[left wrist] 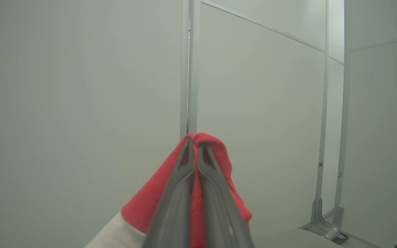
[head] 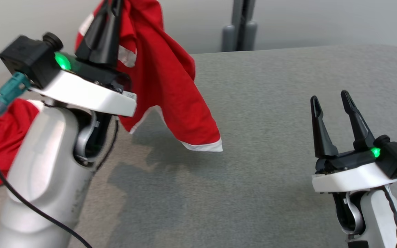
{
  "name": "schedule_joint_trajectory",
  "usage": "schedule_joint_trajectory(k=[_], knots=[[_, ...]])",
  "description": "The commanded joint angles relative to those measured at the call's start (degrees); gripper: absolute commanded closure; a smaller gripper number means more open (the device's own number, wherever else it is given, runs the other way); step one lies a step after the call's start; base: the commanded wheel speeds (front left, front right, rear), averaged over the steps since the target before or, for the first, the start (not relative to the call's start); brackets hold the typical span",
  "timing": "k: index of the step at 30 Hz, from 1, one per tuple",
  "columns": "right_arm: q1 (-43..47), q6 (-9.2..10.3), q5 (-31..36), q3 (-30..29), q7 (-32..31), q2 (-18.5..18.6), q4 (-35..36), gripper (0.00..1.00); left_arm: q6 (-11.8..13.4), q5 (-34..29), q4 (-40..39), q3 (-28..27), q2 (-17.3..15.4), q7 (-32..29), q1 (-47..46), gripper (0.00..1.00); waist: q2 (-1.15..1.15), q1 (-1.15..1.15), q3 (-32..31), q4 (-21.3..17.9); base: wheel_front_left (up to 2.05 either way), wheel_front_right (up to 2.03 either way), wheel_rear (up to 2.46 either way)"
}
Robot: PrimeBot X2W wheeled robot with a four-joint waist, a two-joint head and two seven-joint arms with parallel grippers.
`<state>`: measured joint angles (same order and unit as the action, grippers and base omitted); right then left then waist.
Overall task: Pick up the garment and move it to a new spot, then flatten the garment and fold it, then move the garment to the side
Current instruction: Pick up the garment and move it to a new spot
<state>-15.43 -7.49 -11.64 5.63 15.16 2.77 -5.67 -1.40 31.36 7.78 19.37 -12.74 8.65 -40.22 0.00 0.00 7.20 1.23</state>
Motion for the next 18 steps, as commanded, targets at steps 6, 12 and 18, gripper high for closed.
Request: schedule_joint_trajectory(k=[6,12,18], knots=[[-2.1,-0.01,-1.29,-0.16,0.14,0.23,0.93,0.0,1.24,0.04,0.67,3.02,4.43,1.92,3.05,1.0,0.0,0.0,2.05,-9.86,0.0,0.0,0.0],[-2.66,-0.01,-2.84,-0.74,0.13,0.18,1.28,0.0,0.97,-0.04,3.38,5.84,7.46,3.12,-0.03,1.0,0.0,0.0,3.97,-16.16,0.0,0.0,0.0],[-2.97,-0.01,-4.22,-0.2,0.13,0.21,1.13,0.0,1.17,0.93,8.08,5.95,8.8,5.05,-2.74,1.0,0.0,0.0,4.72,-19.84,0.0,0.0,0.0]])
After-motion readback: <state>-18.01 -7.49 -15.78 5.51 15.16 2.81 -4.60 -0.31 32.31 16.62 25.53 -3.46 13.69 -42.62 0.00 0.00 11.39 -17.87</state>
